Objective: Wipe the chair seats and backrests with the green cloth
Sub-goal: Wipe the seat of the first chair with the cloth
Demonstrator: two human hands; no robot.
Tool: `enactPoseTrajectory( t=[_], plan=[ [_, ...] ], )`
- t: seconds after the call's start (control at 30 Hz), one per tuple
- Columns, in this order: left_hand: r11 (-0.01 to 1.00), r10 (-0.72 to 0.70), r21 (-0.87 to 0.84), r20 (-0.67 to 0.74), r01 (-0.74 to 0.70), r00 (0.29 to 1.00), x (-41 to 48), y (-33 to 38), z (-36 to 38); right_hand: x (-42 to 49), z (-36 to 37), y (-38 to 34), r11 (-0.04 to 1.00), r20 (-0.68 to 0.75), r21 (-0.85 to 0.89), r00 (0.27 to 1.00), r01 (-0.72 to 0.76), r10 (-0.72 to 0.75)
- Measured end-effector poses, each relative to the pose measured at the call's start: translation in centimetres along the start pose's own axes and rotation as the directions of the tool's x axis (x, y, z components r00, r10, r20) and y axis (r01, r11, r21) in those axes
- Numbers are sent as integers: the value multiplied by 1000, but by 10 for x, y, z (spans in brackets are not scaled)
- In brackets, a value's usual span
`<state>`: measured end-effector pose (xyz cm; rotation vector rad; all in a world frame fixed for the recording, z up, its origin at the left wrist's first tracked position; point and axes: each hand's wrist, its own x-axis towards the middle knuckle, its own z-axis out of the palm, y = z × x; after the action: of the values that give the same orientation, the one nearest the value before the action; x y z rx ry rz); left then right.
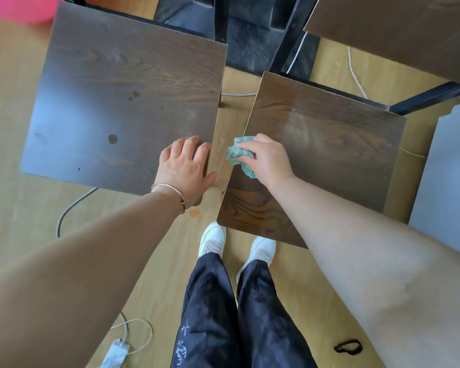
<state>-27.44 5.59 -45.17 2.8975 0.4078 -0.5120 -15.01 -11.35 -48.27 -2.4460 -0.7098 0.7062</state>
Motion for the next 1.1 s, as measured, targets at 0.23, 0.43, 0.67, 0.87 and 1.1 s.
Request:
enactPoseTrajectory(
  t=[0.23, 0.43, 0.67, 0.87, 1.1],
  plan=[
    [1000, 0, -22, 27, 1, 1000, -33, -7, 6, -79, 46, -12, 997, 112, 59, 992, 52, -58],
    [1000, -7, -27, 22, 8, 1000, -43, -10, 14, -121, 67, -16, 993, 128, 120, 991, 17, -32],
    [999, 0, -33, 36, 1, 999, -43, -1, 14, -141, 61, -12, 988, 152, 155, 988, 7, -31],
    [999, 40, -16, 52, -39, 998, -24, 25, 12, -84, 3, 5, 978, -147, 188, 982, -88, 117],
    [998, 55, 7, 15, -55, 998, 31, 48, 3, 56, -84, 36, 986, -408, 95, 898, -137, 164]
  ],
)
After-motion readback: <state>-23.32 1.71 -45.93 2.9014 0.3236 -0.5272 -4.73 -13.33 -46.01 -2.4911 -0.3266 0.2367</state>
